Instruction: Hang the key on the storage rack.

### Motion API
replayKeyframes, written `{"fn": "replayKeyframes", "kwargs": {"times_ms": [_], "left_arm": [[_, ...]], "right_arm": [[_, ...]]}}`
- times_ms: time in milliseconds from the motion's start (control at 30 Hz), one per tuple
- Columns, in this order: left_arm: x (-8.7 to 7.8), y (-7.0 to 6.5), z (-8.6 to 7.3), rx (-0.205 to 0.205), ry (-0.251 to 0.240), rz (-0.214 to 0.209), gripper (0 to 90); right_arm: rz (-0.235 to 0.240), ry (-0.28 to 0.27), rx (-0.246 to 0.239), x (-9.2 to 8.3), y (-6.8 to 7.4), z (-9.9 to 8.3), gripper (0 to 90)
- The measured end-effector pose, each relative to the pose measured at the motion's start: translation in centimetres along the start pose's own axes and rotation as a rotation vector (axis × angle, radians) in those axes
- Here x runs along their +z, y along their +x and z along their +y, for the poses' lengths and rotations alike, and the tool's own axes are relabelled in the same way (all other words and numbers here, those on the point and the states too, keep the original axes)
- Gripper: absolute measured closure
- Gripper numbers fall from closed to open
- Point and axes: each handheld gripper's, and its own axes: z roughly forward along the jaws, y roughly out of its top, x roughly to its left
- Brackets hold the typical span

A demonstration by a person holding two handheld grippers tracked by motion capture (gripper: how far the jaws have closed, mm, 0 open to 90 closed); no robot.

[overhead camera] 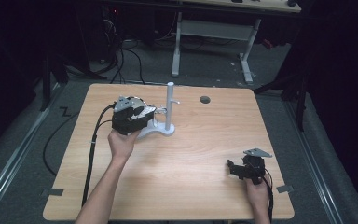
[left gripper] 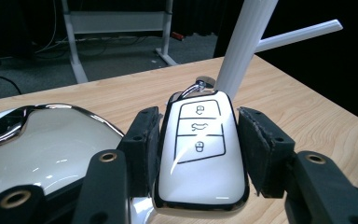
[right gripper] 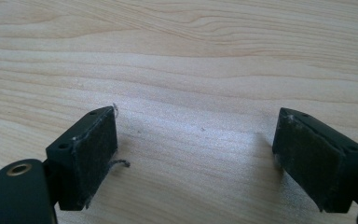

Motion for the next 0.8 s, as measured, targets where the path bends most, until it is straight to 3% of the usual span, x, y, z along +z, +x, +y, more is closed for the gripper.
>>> {"fn": "replayKeyframes", "kwargs": {"times_ms": [500, 800], "left_arm": [[0.6, -0.1, -1.5, 0.007, 0.035, 0.009, 50.3], [1.3, -0.6, -2.0, 0.037, 0.063, 0.013, 50.3]], "right_arm": [[0.001, 0.0, -0.001, 0.0, 0.0, 0.0, 14.0], [0.0, 0.0, 0.0, 0.0, 0.0, 0.0, 14.0]]}}
